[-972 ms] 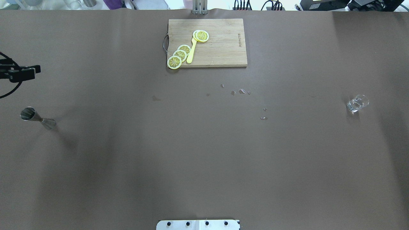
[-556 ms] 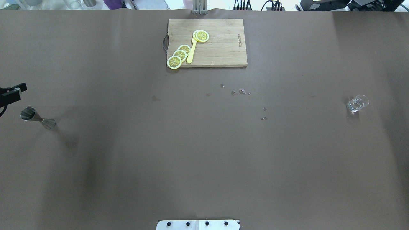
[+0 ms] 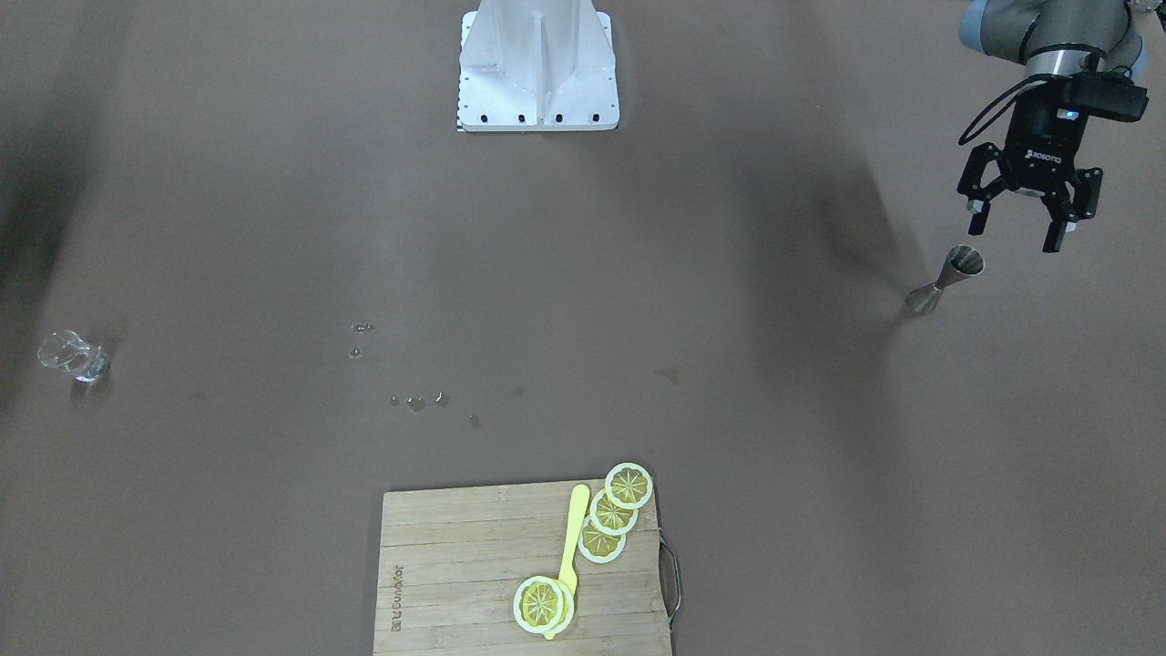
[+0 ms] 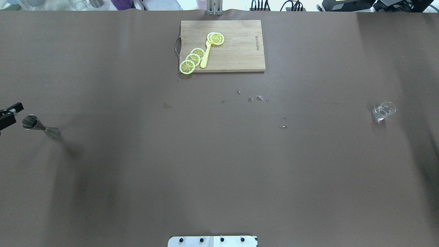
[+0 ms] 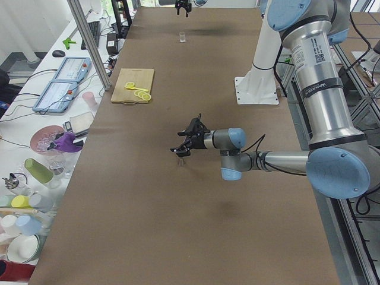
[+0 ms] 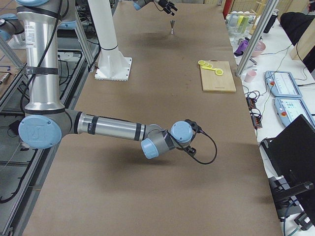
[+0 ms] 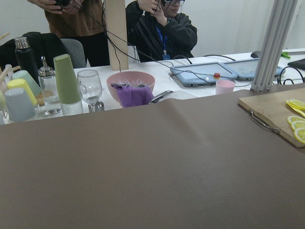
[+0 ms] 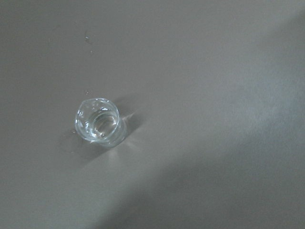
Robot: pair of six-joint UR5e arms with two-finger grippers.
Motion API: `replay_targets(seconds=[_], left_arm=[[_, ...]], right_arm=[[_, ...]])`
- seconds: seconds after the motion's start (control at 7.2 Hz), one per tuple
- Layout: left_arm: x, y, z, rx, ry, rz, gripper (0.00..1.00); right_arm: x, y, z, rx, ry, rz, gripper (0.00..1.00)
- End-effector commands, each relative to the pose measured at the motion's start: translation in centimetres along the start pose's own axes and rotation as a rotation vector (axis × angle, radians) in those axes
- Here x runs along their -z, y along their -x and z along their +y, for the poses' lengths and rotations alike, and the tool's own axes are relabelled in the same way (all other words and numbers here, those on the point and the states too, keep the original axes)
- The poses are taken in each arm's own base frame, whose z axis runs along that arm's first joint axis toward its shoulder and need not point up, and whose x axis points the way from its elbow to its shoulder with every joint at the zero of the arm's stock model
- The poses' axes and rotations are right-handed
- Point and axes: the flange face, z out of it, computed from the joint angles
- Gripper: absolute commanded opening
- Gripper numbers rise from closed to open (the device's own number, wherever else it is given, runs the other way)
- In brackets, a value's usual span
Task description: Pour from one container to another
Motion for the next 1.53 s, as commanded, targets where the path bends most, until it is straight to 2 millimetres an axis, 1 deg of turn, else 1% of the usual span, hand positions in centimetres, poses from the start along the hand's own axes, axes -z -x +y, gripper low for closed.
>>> replay_targets(seconds=[0.0,0.14,0.28,0.42,0.56,0.69,0.83,0.97,1.11,1.25,1.39], left_arm=[[-2.6,-1.7,2.8,0.012,-0.085,-0.025,0.97],[-4.1,-1.4,4.6,0.016,-0.108,-0.036,0.97],[-4.8,-1.2,6.4,0.023,-0.121,-0.031,0.97],[-5.2,-1.2,6.9,0.029,-0.128,-0.026,0.97],[-5.3,-1.2,7.0,0.031,-0.127,-0.024,0.97],[-5.4,-1.0,7.5,0.034,-0.127,-0.02,0.97],[-5.7,-0.7,8.1,0.04,-0.132,-0.012,0.97],[-5.9,-0.9,8.4,0.045,-0.135,-0.004,0.97],[-5.9,-1.1,8.5,0.047,-0.133,0.001,0.97],[-5.8,-1.0,8.5,0.051,-0.142,-0.001,0.97],[-5.8,-0.9,9.0,0.047,-0.139,-0.004,0.97]], right_arm=[[-2.3,-0.9,-0.2,0.054,-0.069,-0.009,1.0],[-3.0,-0.4,-1.4,0.065,-0.075,-0.035,1.0],[-3.2,0.2,-2.9,0.089,-0.088,-0.053,0.94],[-3.0,0.9,-3.5,0.018,-0.115,-0.132,0.89],[-2.9,1.3,-3.9,0.002,-0.135,-0.139,0.89],[-3.2,1.9,-4.4,0.0,-0.148,-0.128,0.93],[-4.1,3.0,-5.1,0.014,-0.167,-0.12,1.0],[-5.7,4.5,-5.8,0.013,-0.181,-0.121,1.0],[-6.6,5.3,-6.0,0.028,-0.198,-0.114,1.0],[-8.0,5.8,-4.7,0.068,-0.215,-0.103,1.0],[-8.2,5.9,-4.3,0.08,-0.222,-0.103,1.0]])
